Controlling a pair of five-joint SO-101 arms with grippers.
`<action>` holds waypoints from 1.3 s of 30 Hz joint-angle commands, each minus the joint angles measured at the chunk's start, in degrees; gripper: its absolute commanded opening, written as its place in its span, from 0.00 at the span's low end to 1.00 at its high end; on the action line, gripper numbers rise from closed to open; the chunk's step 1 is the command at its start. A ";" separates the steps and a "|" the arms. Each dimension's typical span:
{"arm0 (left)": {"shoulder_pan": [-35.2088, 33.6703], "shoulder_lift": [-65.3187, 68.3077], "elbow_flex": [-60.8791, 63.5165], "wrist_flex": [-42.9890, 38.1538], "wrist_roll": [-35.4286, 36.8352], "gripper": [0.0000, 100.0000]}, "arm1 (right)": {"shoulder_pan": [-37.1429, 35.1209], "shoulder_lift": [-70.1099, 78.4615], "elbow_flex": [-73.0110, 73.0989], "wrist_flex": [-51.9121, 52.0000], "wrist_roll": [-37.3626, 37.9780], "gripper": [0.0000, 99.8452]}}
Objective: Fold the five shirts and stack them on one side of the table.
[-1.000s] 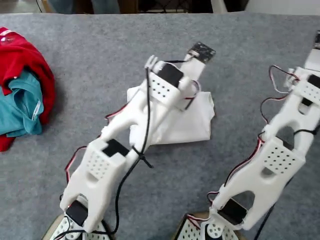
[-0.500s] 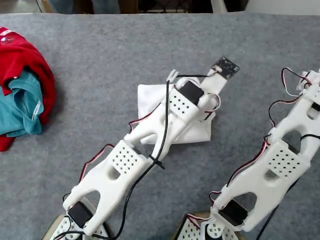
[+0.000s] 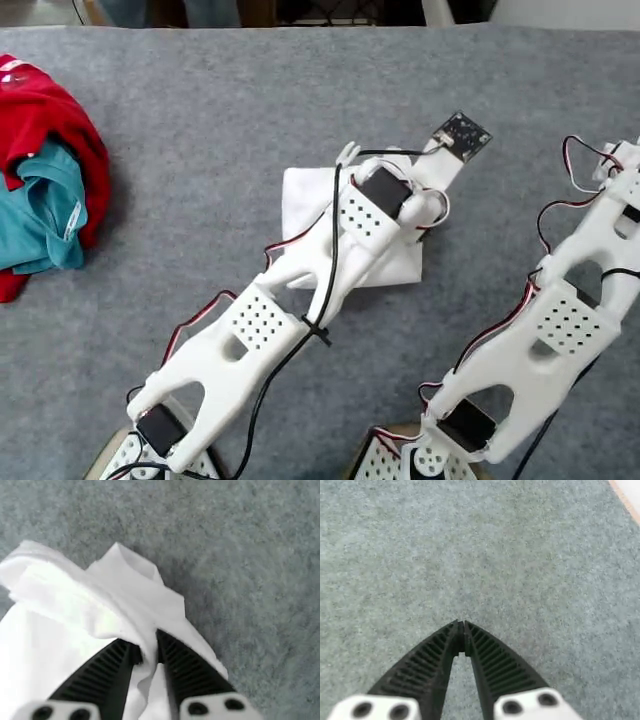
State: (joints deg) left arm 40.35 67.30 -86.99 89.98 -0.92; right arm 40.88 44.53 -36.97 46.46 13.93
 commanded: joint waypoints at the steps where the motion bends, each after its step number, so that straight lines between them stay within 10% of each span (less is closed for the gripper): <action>1: -0.57 -2.11 -6.64 6.24 2.90 0.30 | -0.26 -0.66 -2.33 -0.70 0.09 0.01; 9: -13.05 -18.90 -8.40 10.90 14.68 0.28 | -5.01 -0.75 -0.57 -0.53 0.53 0.01; 16: -33.27 -24.26 0.13 10.90 26.55 0.02 | -17.49 -0.92 -5.93 14.15 9.32 0.01; 27: -44.70 -10.29 37.41 -0.62 25.05 0.03 | -40.97 -0.75 -21.32 52.84 24.26 0.01; 39: -46.29 -19.34 45.93 -5.98 18.73 0.03 | -48.53 -10.77 -3.56 54.77 25.58 0.01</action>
State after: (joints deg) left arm -3.52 52.35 -43.91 86.55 20.62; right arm -5.27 40.31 -44.00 100.70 38.81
